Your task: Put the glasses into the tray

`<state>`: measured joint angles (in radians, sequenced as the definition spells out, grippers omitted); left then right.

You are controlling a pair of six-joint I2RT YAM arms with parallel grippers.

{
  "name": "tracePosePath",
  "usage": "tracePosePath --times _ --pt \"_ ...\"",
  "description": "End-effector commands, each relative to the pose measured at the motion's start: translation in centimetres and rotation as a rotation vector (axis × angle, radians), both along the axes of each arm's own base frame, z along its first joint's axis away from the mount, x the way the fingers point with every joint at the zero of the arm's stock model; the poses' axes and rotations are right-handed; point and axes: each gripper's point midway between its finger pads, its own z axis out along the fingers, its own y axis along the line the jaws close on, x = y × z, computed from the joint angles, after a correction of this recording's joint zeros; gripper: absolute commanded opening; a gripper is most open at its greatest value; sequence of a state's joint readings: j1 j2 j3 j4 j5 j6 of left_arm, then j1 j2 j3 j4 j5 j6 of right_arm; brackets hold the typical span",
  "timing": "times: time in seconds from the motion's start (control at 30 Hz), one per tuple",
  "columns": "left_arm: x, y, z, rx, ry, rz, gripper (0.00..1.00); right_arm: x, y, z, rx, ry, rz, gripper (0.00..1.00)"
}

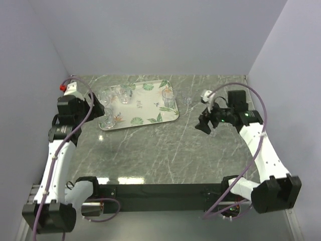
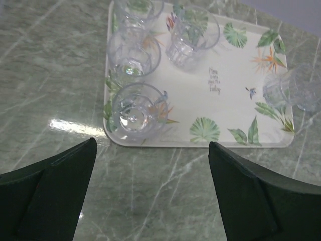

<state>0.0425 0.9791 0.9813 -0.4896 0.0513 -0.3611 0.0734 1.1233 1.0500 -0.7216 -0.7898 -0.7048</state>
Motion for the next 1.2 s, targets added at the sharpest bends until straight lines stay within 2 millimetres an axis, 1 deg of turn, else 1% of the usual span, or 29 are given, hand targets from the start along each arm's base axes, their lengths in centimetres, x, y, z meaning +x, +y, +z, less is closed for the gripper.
tracePosePath --times 0.0,0.03,0.07,0.1,0.13,0.17,0.2,0.23,0.27,0.3,0.33,0.37,0.4,0.43,0.47,0.5,0.53,0.57,0.6,0.63,0.67,0.7,0.73,0.8,0.83,0.87,0.93,1.0,1.17 --pt "-0.7 1.6 0.9 0.066 -0.091 0.061 0.99 2.8 1.0 1.1 -0.119 -0.026 -0.045 0.87" --pt "-0.9 1.8 0.9 0.075 -0.099 0.071 0.99 3.4 1.5 0.1 -0.146 0.021 -0.042 0.87" --pt "-1.4 2.2 0.7 0.09 -0.109 0.09 0.99 4.2 2.7 1.5 -0.153 -0.007 -0.03 0.87" --pt "-1.6 2.4 0.7 0.096 -0.114 0.1 0.99 4.9 3.0 1.8 -0.156 0.007 -0.063 0.86" --pt "-1.8 2.5 0.7 0.101 -0.122 0.106 0.99 6.6 2.6 0.8 -0.207 0.025 -0.125 0.86" --pt "-2.0 2.9 0.8 0.108 -0.131 0.125 0.99 7.9 3.1 2.4 -0.206 -0.009 -0.146 0.85" --pt "-2.3 3.0 0.9 0.112 -0.146 0.132 1.0 8.8 3.1 2.6 -0.208 0.003 -0.19 0.84" --pt "-2.4 3.0 0.9 0.115 -0.154 0.137 0.99 10.2 2.7 1.6 -0.242 0.026 -0.234 0.83" --pt "-2.7 3.2 0.9 0.119 -0.17 0.146 0.99 11.4 2.8 2.9 -0.235 0.003 -0.262 0.82" --pt "-2.8 3.3 1.0 0.122 -0.178 0.148 0.99 12.1 2.8 2.9 -0.238 0.009 -0.277 0.81" --pt "-2.9 3.3 1.2 0.122 -0.187 0.152 0.99 12.8 2.9 1.9 -0.256 0.033 -0.273 0.81" --pt "-2.9 3.3 1.2 0.122 -0.191 0.154 0.99 13.5 3.2 2.4 -0.254 0.019 -0.271 0.8" --pt "-3.0 3.4 1.3 0.126 -0.2 0.158 0.99 13.9 3.3 2.3 -0.265 0.017 -0.26 0.8" --pt "-3.0 3.4 1.4 0.125 -0.205 0.16 0.99 14.2 3.7 0.8 -0.293 0.049 -0.244 0.8" --pt "-3.0 3.5 1.2 0.125 -0.206 0.161 0.99 14.9 3.8 1.3 -0.302 0.034 -0.243 0.8" --pt "-3.0 3.5 1.3 0.129 -0.212 0.16 0.99 15.3 4.1 0.9 -0.32 0.037 -0.235 0.8" --pt "-3.0 3.5 1.3 0.129 -0.211 0.162 0.99 15.8 4.1 -0.5 -0.341 0.069 -0.23 0.8" --pt "-2.9 3.6 1.3 0.129 -0.21 0.165 0.99 16.5 4.2 -0.1 -0.343 0.058 -0.233 0.8" --pt "-2.9 3.5 1.3 0.129 -0.209 0.163 0.99 16.9 4.2 -0.4 -0.354 0.06 -0.232 0.8" --pt "-2.9 3.6 1.2 0.131 -0.206 0.168 0.99 17.4 4.3 -1.8 -0.373 0.089 -0.229 0.8" --pt "-2.9 3.7 1.3 0.132 -0.208 0.169 0.99 18.1 4.4 -1.5 -0.374 0.079 -0.232 0.8" --pt "-3.0 3.7 1.3 0.133 -0.208 0.17 0.99 18.5 4.3 -1.7 -0.384 0.076 -0.239 0.8" --pt "-2.9 3.7 1.2 0.133 -0.208 0.17 0.99 19.1 4.5 -2.4 -0.395 0.086 -0.238 0.8" --pt "-2.9 3.7 1.3 0.133 -0.213 0.17 0.99 19.9 4.4 -3.0 -0.409 0.088 -0.248 0.8" --pt "-2.9 3.7 1.3 0.134 -0.211 0.172 0.99 20.2 4.4 -3.8 -0.418 0.101 -0.248 0.8" --pt "-2.9 3.7 1.3 0.134 -0.21 0.173 0.99 20.6 4.5 -3.7 -0.418 0.094 -0.25 0.8" --pt "-2.8 3.7 1.2 0.135 -0.208 0.173 0.99 21.1 4.6 -4.7 -0.427 0.102 -0.248 0.8" --pt "-2.8 3.7 1.2 0.134 -0.207 0.171 0.99 21.5 4.7 -5.1 -0.43 0.1 -0.244 0.8" --pt "-2.8 3.7 1.2 0.134 -0.208 0.168 0.99 22.6 5.0 -7.3 -0.449 0.103 -0.234 0.79"
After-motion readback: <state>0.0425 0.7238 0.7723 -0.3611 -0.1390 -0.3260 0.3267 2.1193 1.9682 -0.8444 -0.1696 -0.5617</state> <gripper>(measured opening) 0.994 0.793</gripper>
